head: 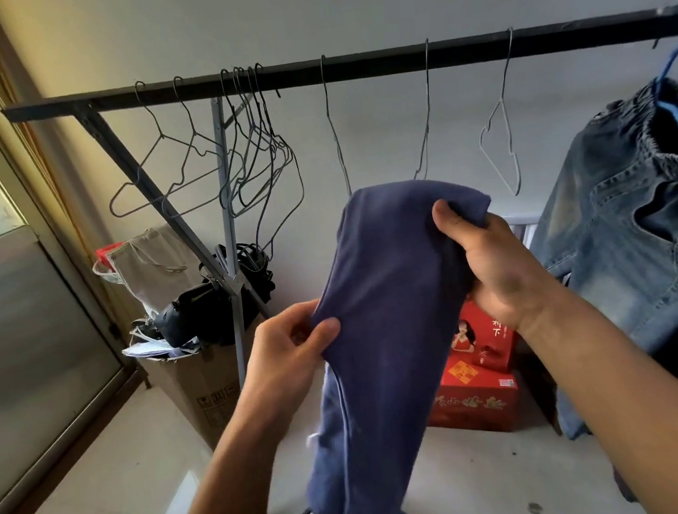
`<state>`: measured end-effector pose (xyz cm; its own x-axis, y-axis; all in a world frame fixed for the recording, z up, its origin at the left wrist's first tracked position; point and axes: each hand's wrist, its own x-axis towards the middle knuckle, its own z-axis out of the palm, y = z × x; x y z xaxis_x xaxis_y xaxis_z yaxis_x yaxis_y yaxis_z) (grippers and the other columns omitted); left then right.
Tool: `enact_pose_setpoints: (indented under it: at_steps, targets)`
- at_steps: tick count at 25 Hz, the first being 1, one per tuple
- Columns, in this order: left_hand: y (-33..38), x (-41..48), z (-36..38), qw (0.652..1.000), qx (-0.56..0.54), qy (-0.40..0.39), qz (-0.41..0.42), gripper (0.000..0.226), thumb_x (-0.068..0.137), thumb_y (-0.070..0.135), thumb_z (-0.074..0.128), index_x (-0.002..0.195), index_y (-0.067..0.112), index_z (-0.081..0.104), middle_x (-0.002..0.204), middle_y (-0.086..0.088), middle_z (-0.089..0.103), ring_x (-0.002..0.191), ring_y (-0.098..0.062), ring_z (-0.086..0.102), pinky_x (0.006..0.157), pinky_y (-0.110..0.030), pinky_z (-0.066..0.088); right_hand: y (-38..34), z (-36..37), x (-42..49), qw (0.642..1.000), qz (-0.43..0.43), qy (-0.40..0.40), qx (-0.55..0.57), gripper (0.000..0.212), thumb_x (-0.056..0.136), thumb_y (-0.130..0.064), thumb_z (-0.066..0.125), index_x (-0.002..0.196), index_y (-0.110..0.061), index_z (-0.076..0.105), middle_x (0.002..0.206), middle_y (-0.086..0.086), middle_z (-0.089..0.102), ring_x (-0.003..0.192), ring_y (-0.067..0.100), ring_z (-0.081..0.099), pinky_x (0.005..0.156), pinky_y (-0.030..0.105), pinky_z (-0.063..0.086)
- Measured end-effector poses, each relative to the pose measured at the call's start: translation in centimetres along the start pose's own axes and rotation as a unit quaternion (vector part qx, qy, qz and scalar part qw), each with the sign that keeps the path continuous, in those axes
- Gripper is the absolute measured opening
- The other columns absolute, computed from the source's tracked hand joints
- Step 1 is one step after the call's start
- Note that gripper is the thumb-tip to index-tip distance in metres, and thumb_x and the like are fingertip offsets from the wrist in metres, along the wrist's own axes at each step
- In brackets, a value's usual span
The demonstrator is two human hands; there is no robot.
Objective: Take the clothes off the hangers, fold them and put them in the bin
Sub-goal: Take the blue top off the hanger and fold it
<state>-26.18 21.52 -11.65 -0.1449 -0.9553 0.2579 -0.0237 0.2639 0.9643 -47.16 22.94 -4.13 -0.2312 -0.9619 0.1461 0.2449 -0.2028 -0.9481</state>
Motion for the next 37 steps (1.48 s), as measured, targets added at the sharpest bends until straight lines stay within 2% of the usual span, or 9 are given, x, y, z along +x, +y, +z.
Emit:
enact_pose_setpoints:
  at_steps: [4,8,11,15,19,23,27,33,37]
  targets:
    - [0.0,0.3,-1.0,0.975,0.218,-0.011,0.037,0.028,0.097,0.021,0.055,0.075,0.004,0.06,0.071,-0.001,0.048,0.062,-0.008,0.042,0.059,-0.021,0.036,0.0,0.1,0.2,0.997,-0.017,0.028,-0.067,0.016,0.094,-0.036,0.058,0.089,-0.023,0.066,0.092,-0.008,0.072,0.091,0.009,0.068,0.078,0.028,0.053]
    - [-0.3,-0.1,0.2,0.998,-0.04,-0.029,-0.036,0.041,0.098,0.031,0.048,0.092,-0.008,0.056,0.082,-0.012,0.052,0.072,-0.012,0.052,0.063,-0.02,0.045,-0.2,0.1,0.3,0.999,0.012,0.032,-0.032,0.023,0.096,-0.04,0.053,0.103,-0.021,0.064,0.095,-0.005,0.071,0.085,0.008,0.069,0.06,0.021,0.055]
    - [-1.1,-1.0,0.9,0.979,-0.177,-0.05,-0.091,0.04,0.082,0.042,0.071,0.09,0.004,0.066,0.083,-0.008,0.061,0.074,-0.014,0.058,0.063,-0.025,0.049,-0.2,0.1,0.7,0.998,0.051,0.032,0.024,0.036,0.096,-0.045,0.05,0.118,-0.017,0.059,0.103,0.0,0.071,0.087,0.011,0.07,0.06,0.022,0.057]
    - [-2.1,-2.6,1.4,0.966,-0.097,-0.176,-0.162,0.032,0.066,0.032,0.085,0.086,0.008,0.077,0.095,-0.015,0.074,0.089,-0.024,0.07,0.076,-0.029,0.054,0.1,-0.3,1.3,0.991,0.082,0.047,0.091,0.045,0.096,-0.047,0.05,0.122,-0.011,0.059,0.101,0.004,0.072,0.076,0.01,0.073,0.057,0.023,0.056]
    - [-1.9,-2.6,1.7,0.959,-0.187,-0.126,-0.172,0.017,0.083,0.023,0.07,0.085,0.008,0.078,0.094,-0.015,0.073,0.089,-0.022,0.069,0.078,-0.029,0.055,0.4,-1.4,1.4,0.978,0.119,0.039,0.165,0.055,0.094,-0.054,0.048,0.123,-0.008,0.058,0.094,0.006,0.076,0.078,0.016,0.074,0.058,0.026,0.058]
    - [-0.4,-1.8,2.0,0.961,-0.217,-0.098,-0.142,0.022,0.081,0.027,0.064,0.087,0.01,0.077,0.095,-0.016,0.073,0.087,-0.024,0.068,0.083,-0.037,0.054,2.2,-2.4,0.8,0.958,0.126,-0.06,0.251,0.083,0.085,-0.072,0.037,0.136,-0.009,0.051,0.129,0.015,0.062,0.117,0.03,0.062,0.092,0.043,0.054]
    - [1.0,-0.8,2.7,0.961,-0.241,-0.069,-0.118,0.023,0.083,0.027,0.063,0.087,0.009,0.076,0.09,-0.016,0.073,0.085,-0.024,0.068,0.087,-0.04,0.051,4.7,-2.7,-0.7,0.945,0.175,-0.107,0.255,0.093,0.078,-0.082,0.032,0.13,-0.011,0.061,0.129,0.015,0.062,0.12,0.032,0.059,0.096,0.046,0.05]
    - [1.5,1.6,2.2,0.995,-0.066,-0.018,-0.079,0.024,0.098,0.029,0.054,0.097,0.011,0.07,0.091,-0.012,0.073,0.088,-0.025,0.067,0.085,-0.044,0.052,5.3,-1.7,-2.3,0.985,0.132,-0.112,0.002,0.018,0.085,-0.019,0.063,0.098,-0.008,0.071,0.095,0.007,0.075,0.086,0.016,0.07,0.071,0.028,0.056]
    - [1.4,2.5,2.3,0.982,0.147,0.117,0.018,0.015,0.097,0.033,0.054,0.093,0.02,0.058,0.08,0.002,0.065,0.075,-0.017,0.058,0.071,-0.038,0.046,5.5,-0.5,-1.7,0.996,0.061,-0.034,-0.062,0.012,0.088,-0.018,0.066,0.098,-0.013,0.07,0.095,0.004,0.075,0.088,0.018,0.071,0.071,0.028,0.056]
